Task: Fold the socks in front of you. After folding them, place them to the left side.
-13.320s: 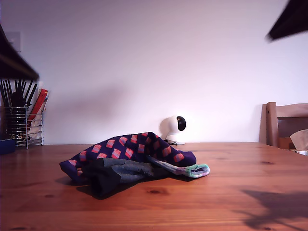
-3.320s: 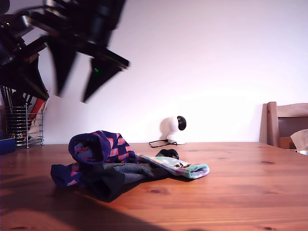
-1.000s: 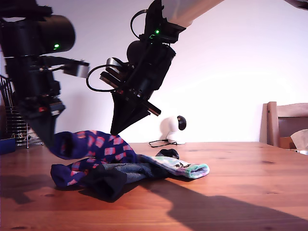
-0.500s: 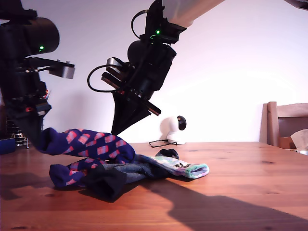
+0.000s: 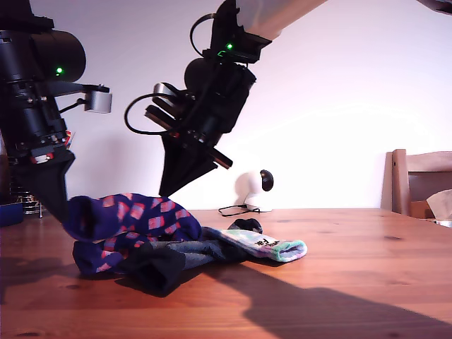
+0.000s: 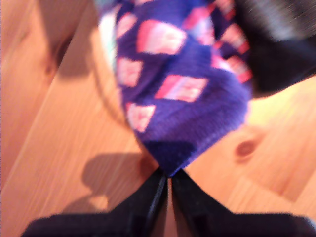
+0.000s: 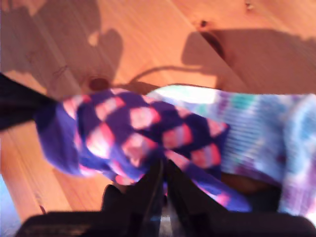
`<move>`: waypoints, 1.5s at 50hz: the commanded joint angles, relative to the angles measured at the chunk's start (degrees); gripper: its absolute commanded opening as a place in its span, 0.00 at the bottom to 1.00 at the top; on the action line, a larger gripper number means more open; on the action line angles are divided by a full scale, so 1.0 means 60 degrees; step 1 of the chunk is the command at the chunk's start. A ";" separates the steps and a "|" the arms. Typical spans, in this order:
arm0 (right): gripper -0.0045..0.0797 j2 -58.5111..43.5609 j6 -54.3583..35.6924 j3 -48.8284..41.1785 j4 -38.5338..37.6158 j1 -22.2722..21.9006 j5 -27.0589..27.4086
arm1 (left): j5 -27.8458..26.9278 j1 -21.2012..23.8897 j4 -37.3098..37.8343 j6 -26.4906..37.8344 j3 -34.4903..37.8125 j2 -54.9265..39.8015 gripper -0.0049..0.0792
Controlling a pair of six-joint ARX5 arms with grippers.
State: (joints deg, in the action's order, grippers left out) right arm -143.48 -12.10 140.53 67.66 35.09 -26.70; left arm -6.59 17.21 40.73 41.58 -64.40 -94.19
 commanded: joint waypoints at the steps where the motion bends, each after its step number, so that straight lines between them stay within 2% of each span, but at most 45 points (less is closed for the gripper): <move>1: 0.04 -0.0481 -0.0058 -0.0102 -0.0109 0.0098 -0.0066 | -0.0157 0.0025 -0.0029 0.0087 0.0069 0.0142 0.03; 17: 0.04 -0.0998 -0.0186 -0.0102 -0.0091 0.0124 -0.0051 | -0.1337 0.0011 0.0586 0.0612 0.0073 0.0000 0.03; 31: 0.04 -0.1271 -0.0248 -0.0102 -0.0164 0.0066 0.0062 | -0.1282 -0.0098 0.0951 0.0444 0.0098 -0.0889 0.03; 36: 0.04 -0.1588 -0.0251 -0.0102 -0.0160 0.0058 0.0102 | -0.0874 -0.0098 0.0951 0.0382 0.0098 -0.1042 0.03; 41: 0.04 -0.1789 -0.0259 -0.0102 -0.0047 0.0066 0.0036 | -0.0084 -0.0135 0.0929 0.0328 0.0095 -0.1042 0.03; 53: 0.04 -0.1840 -0.0255 -0.0102 -0.0084 0.0076 0.0015 | 0.0259 -0.0506 0.1126 -0.0215 -0.0251 -0.0936 0.03; 61: 0.04 -0.1840 -0.0244 -0.0102 -0.0095 0.0076 -0.0029 | 0.0233 -0.0539 0.1803 -0.0630 -0.0984 -0.0550 0.03; 70: 0.04 -0.1840 -0.0244 -0.0102 -0.0095 0.0076 -0.0066 | -0.0204 -0.0539 0.2295 -0.1045 -0.1679 -0.0251 0.03; 75: 0.04 -0.1840 -0.0244 -0.0102 -0.0095 0.0076 -0.0069 | -0.0823 -0.0579 0.2397 -0.1617 -0.1840 -0.0244 0.03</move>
State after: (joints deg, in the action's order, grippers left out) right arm -151.26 -13.39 140.55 67.00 35.35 -27.70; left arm -10.04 14.13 54.48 33.34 -76.01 -95.61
